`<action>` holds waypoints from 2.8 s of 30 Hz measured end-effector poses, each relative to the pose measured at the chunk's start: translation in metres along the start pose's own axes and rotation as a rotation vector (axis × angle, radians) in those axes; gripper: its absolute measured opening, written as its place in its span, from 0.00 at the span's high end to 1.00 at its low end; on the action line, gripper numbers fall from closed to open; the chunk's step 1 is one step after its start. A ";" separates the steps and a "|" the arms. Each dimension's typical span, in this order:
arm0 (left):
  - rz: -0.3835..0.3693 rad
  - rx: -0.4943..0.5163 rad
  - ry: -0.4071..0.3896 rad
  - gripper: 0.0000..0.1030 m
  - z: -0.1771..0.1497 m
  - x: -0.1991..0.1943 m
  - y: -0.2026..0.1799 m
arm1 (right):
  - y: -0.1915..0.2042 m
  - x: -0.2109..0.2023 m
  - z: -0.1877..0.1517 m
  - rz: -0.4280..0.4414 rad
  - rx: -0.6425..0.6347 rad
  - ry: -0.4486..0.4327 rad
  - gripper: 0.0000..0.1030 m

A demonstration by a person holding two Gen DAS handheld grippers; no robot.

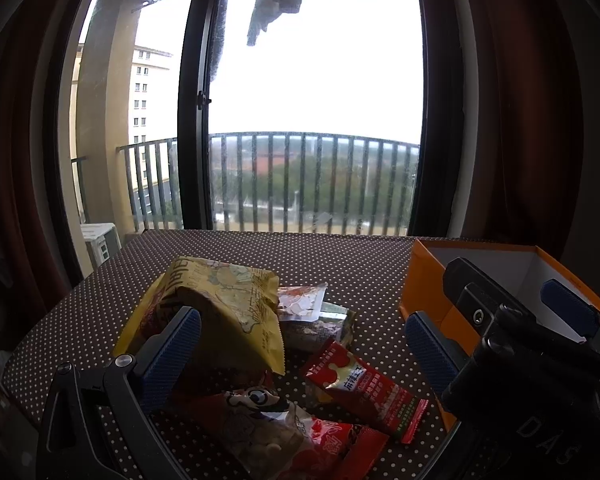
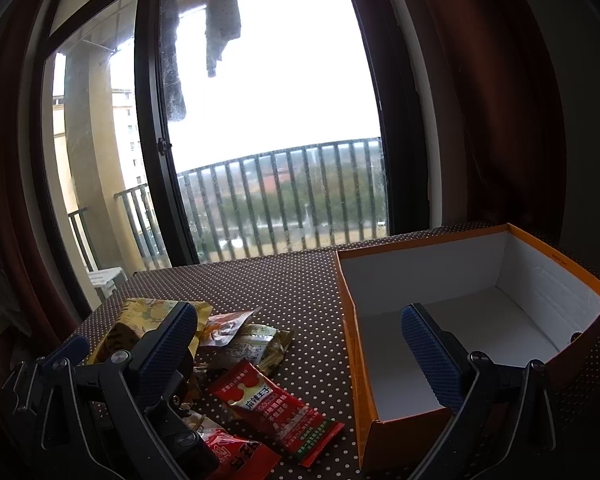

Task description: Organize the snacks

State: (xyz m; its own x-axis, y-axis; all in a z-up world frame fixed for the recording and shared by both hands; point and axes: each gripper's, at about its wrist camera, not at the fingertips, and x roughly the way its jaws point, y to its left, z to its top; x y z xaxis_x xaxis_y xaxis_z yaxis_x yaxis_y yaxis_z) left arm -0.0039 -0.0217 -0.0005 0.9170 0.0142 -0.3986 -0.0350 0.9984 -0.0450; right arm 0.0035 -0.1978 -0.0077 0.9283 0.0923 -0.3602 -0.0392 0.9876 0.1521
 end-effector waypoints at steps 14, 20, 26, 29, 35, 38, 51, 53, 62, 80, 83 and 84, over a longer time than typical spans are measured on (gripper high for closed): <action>0.004 -0.002 0.002 0.01 0.000 -0.002 -0.002 | 0.001 -0.002 0.000 -0.005 0.005 -0.006 0.00; 0.021 -0.010 0.001 0.02 -0.001 -0.003 -0.002 | 0.002 -0.001 0.000 -0.021 0.002 -0.004 0.00; 0.019 -0.009 -0.001 0.02 -0.003 -0.004 -0.002 | 0.002 -0.004 0.000 -0.037 0.003 -0.007 0.00; 0.019 -0.007 0.000 0.02 -0.004 -0.004 -0.002 | 0.002 -0.004 -0.002 -0.034 0.005 -0.007 0.00; 0.014 -0.013 0.010 0.02 -0.009 -0.003 -0.001 | 0.001 -0.005 -0.005 -0.027 -0.002 -0.003 0.00; 0.019 -0.012 0.024 0.02 -0.015 -0.001 0.000 | 0.001 -0.003 -0.008 -0.027 -0.012 0.010 0.00; 0.020 -0.042 0.085 0.01 -0.050 0.007 0.016 | 0.013 0.003 -0.042 -0.012 -0.070 0.036 0.01; 0.015 -0.040 0.087 0.01 -0.052 0.006 0.018 | 0.015 0.000 -0.044 -0.017 -0.081 0.027 0.00; -0.013 -0.025 0.098 0.01 -0.058 -0.005 0.015 | 0.024 -0.014 -0.047 0.019 -0.101 0.022 0.06; 0.017 -0.036 0.215 0.01 -0.079 0.035 0.027 | 0.023 0.026 -0.072 0.053 -0.040 0.213 0.10; 0.022 -0.049 0.237 0.01 -0.080 0.045 0.031 | 0.024 0.036 -0.074 0.048 -0.040 0.229 0.10; 0.026 -0.050 0.241 0.01 -0.080 0.048 0.032 | 0.025 0.039 -0.074 0.047 -0.037 0.235 0.10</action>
State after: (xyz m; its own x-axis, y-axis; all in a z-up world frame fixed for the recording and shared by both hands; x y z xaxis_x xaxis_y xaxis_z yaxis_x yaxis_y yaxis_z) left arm 0.0071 0.0068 -0.0947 0.7942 0.0202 -0.6073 -0.0826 0.9938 -0.0748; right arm 0.0114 -0.1605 -0.0863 0.8139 0.1613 -0.5581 -0.0981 0.9851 0.1415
